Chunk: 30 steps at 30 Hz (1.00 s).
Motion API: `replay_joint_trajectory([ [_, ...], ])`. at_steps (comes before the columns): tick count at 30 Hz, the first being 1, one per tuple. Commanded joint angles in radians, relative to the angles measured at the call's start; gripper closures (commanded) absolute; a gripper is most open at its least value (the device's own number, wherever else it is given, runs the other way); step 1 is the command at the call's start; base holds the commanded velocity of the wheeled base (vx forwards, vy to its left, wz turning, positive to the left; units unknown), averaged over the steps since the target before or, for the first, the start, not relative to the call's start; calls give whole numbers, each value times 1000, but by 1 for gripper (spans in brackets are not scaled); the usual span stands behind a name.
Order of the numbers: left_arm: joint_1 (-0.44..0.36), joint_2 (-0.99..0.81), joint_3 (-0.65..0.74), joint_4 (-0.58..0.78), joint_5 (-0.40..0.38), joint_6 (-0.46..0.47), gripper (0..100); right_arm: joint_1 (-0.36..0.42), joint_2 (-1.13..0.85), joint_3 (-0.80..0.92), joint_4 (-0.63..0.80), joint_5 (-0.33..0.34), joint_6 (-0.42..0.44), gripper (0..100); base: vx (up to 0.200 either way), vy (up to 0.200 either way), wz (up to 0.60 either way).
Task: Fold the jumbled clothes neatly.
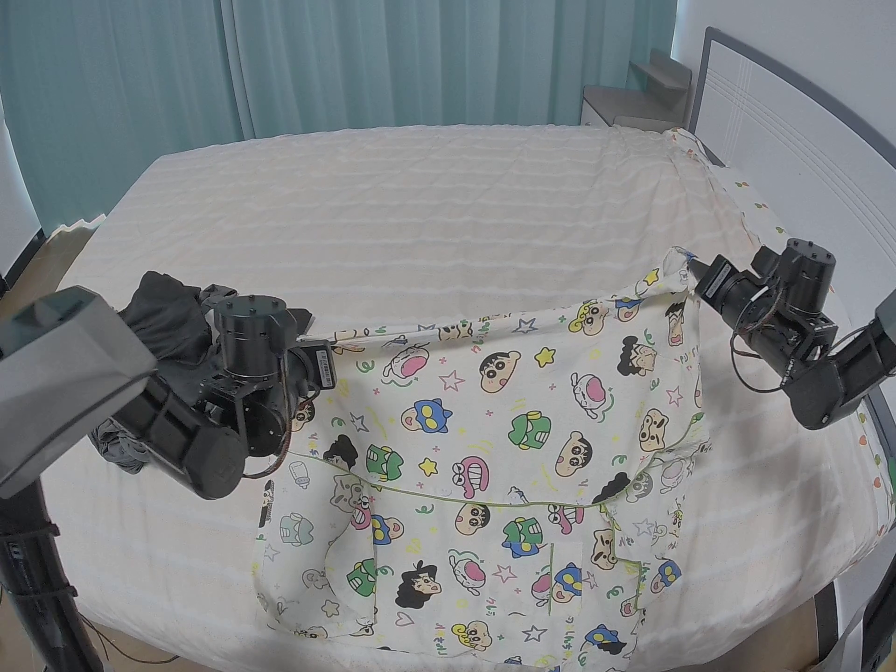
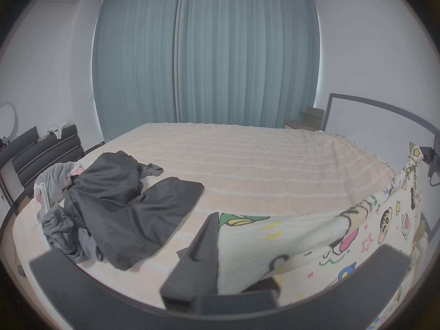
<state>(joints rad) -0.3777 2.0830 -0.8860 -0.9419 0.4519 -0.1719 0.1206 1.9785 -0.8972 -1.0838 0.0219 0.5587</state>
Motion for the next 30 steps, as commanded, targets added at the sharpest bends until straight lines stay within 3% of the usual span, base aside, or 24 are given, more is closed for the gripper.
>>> replay_joint_trajectory([
  [1,5,180,-91,-61,21,6,100,-3,174,-103,1,-34,3,100,0,0,0],
  [3,5,232,-143,-75,22,3,100,-3,232,-150,2,-62,4,100,0,0,0],
  [17,45,457,-337,-75,62,-9,100,1,467,-353,32,-68,20,100,0,0,0],
  [18,52,474,-363,-75,65,-9,0,1,473,-376,44,-68,30,0,0,0,0],
  [23,94,537,-476,-77,99,-23,0,-4,474,-439,65,-36,132,0,0,0,0],
  [30,134,526,-487,-146,99,-75,0,-15,454,-468,119,-23,268,0,0,0,0],
])
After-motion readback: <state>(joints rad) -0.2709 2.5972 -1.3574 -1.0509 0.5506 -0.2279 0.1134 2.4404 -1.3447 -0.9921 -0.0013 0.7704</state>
